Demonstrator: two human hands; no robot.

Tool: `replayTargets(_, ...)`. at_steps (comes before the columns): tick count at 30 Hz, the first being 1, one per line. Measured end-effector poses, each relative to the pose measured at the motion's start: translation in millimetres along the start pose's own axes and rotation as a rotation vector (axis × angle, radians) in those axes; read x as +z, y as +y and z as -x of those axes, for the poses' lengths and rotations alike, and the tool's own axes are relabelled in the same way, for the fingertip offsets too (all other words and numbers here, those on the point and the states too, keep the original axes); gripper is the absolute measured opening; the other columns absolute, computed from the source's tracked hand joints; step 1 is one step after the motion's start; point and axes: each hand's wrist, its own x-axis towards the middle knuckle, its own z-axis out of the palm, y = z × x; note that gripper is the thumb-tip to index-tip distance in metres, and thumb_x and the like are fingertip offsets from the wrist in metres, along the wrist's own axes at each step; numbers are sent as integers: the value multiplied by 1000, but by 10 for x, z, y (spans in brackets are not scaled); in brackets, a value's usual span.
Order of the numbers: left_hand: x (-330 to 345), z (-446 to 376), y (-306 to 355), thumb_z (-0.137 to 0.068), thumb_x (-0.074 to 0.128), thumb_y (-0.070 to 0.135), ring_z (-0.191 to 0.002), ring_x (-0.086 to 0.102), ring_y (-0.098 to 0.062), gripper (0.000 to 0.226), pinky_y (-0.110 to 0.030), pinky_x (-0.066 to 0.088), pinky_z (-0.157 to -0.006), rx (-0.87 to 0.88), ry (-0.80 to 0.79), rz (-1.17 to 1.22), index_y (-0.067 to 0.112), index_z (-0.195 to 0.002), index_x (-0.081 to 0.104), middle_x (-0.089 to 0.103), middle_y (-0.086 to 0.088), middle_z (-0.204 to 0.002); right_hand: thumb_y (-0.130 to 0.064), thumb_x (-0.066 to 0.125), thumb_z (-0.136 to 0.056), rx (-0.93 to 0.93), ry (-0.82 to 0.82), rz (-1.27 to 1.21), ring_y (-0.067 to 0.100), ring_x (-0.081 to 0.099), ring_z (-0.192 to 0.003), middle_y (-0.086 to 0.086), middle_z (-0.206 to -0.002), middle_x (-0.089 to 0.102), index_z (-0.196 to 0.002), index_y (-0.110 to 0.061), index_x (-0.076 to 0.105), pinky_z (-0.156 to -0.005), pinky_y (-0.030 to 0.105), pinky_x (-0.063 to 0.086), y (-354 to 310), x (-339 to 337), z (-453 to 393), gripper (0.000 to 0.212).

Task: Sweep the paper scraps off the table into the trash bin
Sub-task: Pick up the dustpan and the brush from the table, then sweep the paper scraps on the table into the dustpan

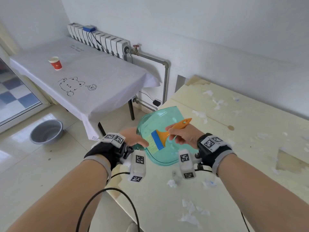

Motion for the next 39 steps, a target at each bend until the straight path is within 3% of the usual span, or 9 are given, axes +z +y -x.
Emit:
replayTargets(4,-171,-192,-25,-78,74,11,-53,66,-9,13,-18,52,-49,51,93,0,16,-84,64,72,-6,-81,-19,58,-91,-72,343,-225,9,54,-45,4,-62,64,-94,-10,68,-44,18,38,-72,-240,63,13)
replayTargets(8,-395,-438,-91,-82,72,15,-49,63,-13,12,-20,53,-51,2,176,-9,6,-88,65,70,-5,-73,-23,61,-87,-81,732,-499,10,51,-45,4,-60,62,-80,-14,66,-42,18,37,-40,-549,157,13)
replayTargets(12,-585,-673,-177,-82,71,19,-39,61,-7,15,-17,47,-42,-53,166,-16,5,-80,65,69,-2,-63,-23,60,-88,101,921,-436,14,49,-49,7,-64,59,-74,-11,61,-45,22,36,102,-605,138,18)
replayTargets(18,-823,-972,-273,-73,70,19,-35,55,-10,18,-20,43,-47,-118,194,123,6,-62,63,64,-1,-46,-23,63,-86,303,752,-200,15,55,-54,7,-65,65,-75,-9,63,-53,25,41,221,-139,-136,17)
replayTargets(23,-947,-1137,-373,-71,70,11,-50,61,-25,17,-28,51,-60,-126,180,286,-3,-79,66,69,-15,-66,-28,59,-90,283,578,-74,10,57,-56,2,-70,67,-87,-16,65,-52,21,38,225,219,-370,13)
replayTargets(27,-937,-1211,-367,-79,68,11,-27,53,-10,18,-12,37,-31,-173,163,240,2,-67,58,59,1,-36,-25,58,-91,319,718,-39,10,56,-52,0,-65,65,-80,-16,64,-49,21,36,357,210,-384,16)
replayTargets(30,-859,-1247,-344,-77,69,13,-36,54,-16,20,-19,44,-44,-148,159,237,5,-62,59,61,0,-38,-22,58,-89,362,890,-57,16,55,-53,3,-60,63,-68,-9,61,-55,27,40,413,0,-280,25)
replayTargets(33,-812,-1274,-274,-79,67,9,-25,50,-10,24,-11,36,-30,-137,153,252,2,-59,54,56,0,-33,-21,58,-87,313,1032,-84,21,54,-53,5,-57,61,-59,-9,58,-63,32,45,375,-161,-253,31)
replayTargets(39,-885,-1340,-187,-80,67,6,-36,56,-18,15,-19,45,-41,-136,204,384,-1,-71,58,63,-13,-62,-24,62,-87,189,743,-165,6,56,-42,-1,-58,66,-75,-14,65,-45,19,39,121,65,-682,16)
